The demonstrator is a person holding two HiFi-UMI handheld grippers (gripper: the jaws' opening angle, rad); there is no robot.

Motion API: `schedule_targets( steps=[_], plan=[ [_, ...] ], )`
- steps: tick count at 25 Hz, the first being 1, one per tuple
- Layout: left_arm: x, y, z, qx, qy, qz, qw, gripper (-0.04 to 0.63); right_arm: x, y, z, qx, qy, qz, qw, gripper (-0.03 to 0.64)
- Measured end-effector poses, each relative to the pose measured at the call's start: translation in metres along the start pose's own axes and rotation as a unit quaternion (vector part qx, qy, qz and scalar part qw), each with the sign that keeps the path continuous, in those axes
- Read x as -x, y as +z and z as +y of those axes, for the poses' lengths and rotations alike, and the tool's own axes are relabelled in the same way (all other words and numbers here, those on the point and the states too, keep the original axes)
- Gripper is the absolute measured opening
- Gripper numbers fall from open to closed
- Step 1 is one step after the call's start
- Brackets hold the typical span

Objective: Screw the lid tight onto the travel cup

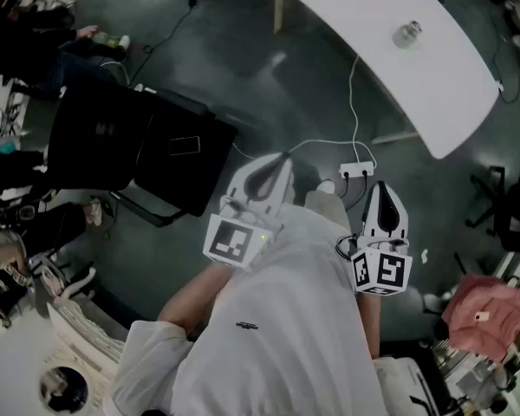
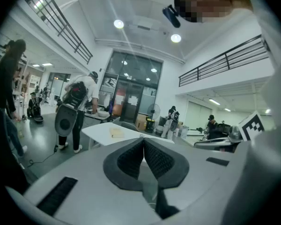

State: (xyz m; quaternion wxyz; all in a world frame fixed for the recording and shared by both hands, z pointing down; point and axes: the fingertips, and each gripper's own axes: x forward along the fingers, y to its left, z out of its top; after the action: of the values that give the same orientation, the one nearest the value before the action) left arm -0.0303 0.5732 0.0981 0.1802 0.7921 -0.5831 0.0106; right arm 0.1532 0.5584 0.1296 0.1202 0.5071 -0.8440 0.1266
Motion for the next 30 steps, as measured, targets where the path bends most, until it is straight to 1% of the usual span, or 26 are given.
schedule_targets(
  steps=[3,5,7,9,15,20,22,24,26,30],
  plan=[
    [-0.055,-0.008,-0.037,-0.033,-0.003,0.015,0.9993,0.005,-0.016,0.003,-0.070,0.001,0.000,-0.010,1.000,-0.002],
    [-0.084,-0.011,-0.066,-0.051,-0.017,0.020,0.9984,0.005,-0.017,0.000,-0.109,-0.008,-0.007,-0.014,1.000,-0.002],
    [-0.103,-0.011,-0.091,-0.073,-0.036,0.026,0.9963,0.005,-0.014,-0.005,-0.136,-0.021,-0.019,-0.017,0.999,-0.002],
    [-0.117,-0.008,-0.108,-0.093,-0.046,0.027,0.9943,0.005,-0.013,-0.006,-0.153,-0.027,-0.022,-0.023,0.999,-0.002],
    [-0.151,-0.006,-0.124,-0.116,-0.028,0.019,0.9926,0.005,-0.032,0.009,-0.179,-0.014,0.010,-0.039,0.999,-0.002],
    [-0.175,-0.010,-0.141,-0.114,0.000,0.017,0.9933,0.005,-0.046,0.013,-0.197,-0.002,0.062,-0.047,0.997,-0.002],
    [-0.182,-0.010,-0.142,-0.105,0.011,0.016,0.9942,0.005,-0.054,0.011,-0.203,0.002,0.072,-0.041,0.997,-0.002],
    [-0.188,-0.008,-0.138,-0.096,0.020,0.015,0.9950,0.005,-0.066,0.010,-0.205,0.005,0.076,-0.033,0.997,-0.002],
    [-0.196,-0.007,-0.130,-0.093,0.024,0.023,0.9951,0.005,-0.077,0.013,-0.207,0.001,0.077,-0.027,0.997,-0.002],
    [-0.222,0.004,-0.106,-0.093,0.013,0.019,0.9954,0.005,-0.104,0.024,-0.206,0.008,0.077,-0.018,0.997,-0.002]
  ],
)
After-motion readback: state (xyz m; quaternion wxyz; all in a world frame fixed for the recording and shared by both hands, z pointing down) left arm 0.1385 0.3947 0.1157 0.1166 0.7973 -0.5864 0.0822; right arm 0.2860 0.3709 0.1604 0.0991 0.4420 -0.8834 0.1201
